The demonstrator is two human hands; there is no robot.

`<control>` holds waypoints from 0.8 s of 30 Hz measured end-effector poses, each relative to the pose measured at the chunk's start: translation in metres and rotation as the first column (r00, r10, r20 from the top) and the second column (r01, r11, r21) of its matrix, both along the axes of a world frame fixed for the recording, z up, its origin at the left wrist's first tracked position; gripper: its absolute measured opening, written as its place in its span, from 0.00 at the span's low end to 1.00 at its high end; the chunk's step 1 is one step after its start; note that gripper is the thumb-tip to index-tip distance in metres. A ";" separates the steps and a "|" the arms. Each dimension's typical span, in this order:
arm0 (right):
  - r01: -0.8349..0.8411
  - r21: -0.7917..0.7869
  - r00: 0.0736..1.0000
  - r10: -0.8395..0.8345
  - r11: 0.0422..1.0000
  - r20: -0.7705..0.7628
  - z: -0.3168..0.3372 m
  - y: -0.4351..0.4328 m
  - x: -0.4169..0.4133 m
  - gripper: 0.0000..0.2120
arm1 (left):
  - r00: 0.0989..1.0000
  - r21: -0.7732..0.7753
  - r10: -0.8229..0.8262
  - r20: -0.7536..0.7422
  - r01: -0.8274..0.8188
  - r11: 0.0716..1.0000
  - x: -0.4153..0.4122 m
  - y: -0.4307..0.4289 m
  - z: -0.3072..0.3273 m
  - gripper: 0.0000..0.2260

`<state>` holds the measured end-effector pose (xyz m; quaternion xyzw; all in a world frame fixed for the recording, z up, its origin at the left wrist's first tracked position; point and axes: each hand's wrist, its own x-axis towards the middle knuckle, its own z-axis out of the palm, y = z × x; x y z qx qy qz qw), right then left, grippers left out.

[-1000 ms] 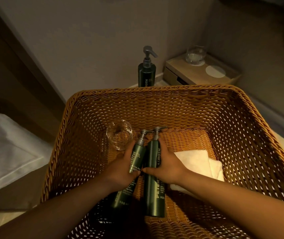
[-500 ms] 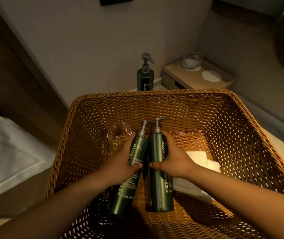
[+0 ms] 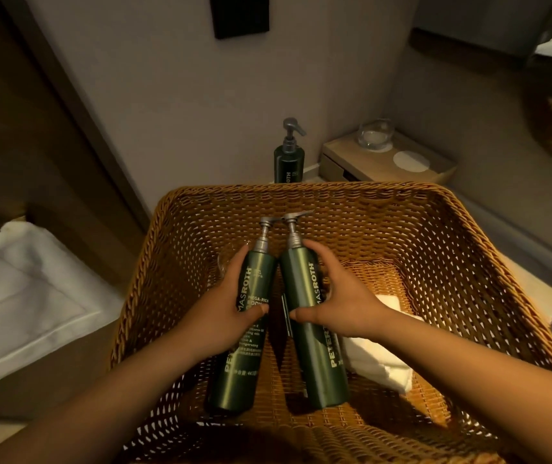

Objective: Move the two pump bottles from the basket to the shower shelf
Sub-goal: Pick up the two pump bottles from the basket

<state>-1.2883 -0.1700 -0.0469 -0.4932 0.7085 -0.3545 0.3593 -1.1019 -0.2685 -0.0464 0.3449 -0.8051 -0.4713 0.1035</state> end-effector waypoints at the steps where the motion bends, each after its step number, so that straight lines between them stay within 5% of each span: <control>1: -0.007 -0.009 1.000 0.007 1.000 -0.005 0.002 0.000 0.002 0.50 | 1.000 -0.005 0.007 -0.003 -0.007 1.000 0.002 0.001 0.002 0.41; 24: -0.179 -0.358 0.984 0.176 0.916 -0.041 0.069 -0.026 0.053 0.49 | 0.927 -0.150 0.196 -0.319 -0.253 0.956 0.060 -0.005 0.063 0.37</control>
